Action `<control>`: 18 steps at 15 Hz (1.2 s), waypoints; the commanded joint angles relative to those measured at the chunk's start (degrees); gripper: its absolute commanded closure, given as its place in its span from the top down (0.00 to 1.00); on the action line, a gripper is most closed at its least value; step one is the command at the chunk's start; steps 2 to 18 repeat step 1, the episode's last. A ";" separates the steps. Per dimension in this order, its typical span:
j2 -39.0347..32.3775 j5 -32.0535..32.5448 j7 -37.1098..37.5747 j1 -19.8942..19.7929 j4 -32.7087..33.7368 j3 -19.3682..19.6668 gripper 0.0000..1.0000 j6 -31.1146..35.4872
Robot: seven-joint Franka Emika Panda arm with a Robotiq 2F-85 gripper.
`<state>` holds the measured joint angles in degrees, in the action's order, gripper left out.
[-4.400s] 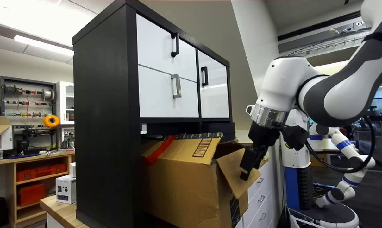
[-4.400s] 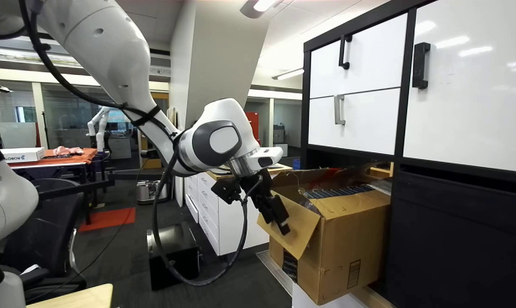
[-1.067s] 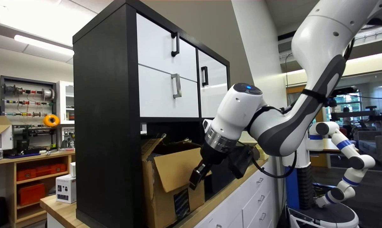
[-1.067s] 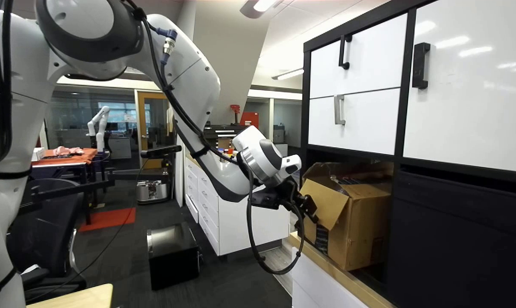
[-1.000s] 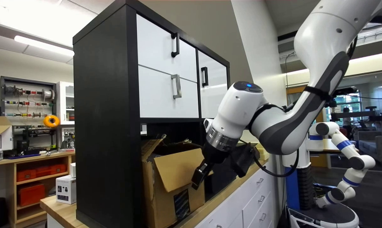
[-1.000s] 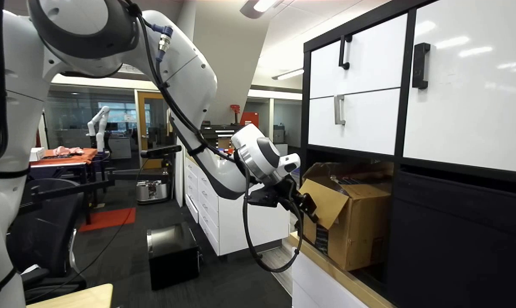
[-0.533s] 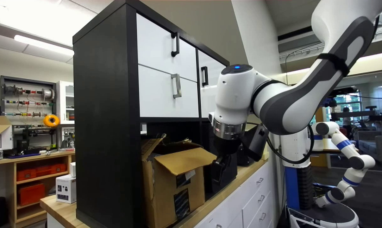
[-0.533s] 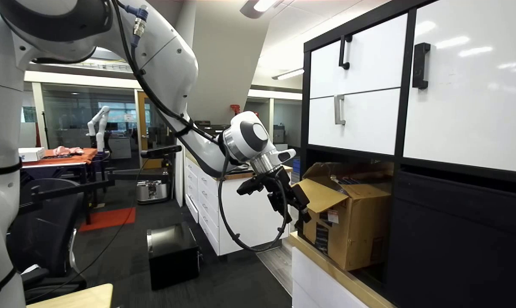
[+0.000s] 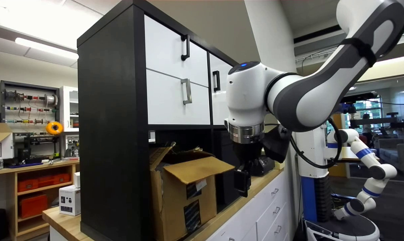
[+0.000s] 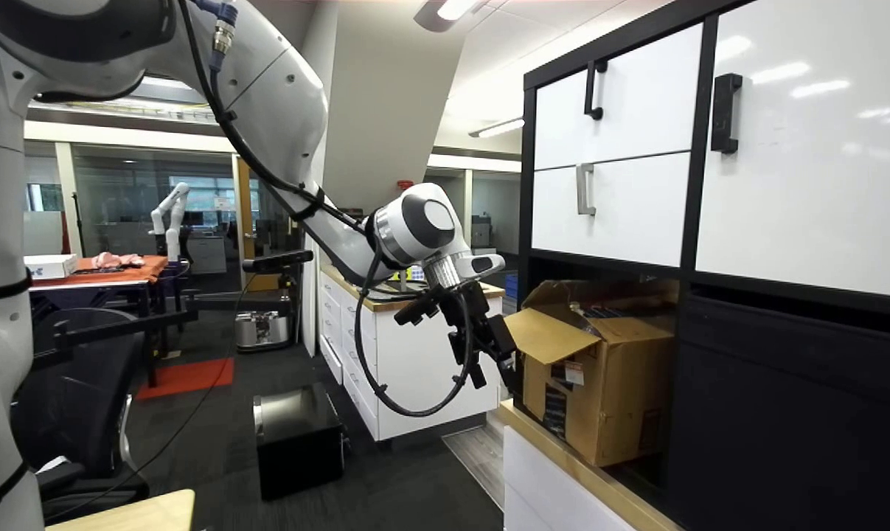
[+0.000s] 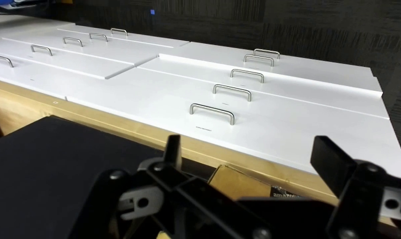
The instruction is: Push the box into the cabinet space
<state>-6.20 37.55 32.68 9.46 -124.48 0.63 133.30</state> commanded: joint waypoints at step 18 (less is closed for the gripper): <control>-0.09 0.04 -0.01 -1.02 0.09 -1.14 1.00 -0.15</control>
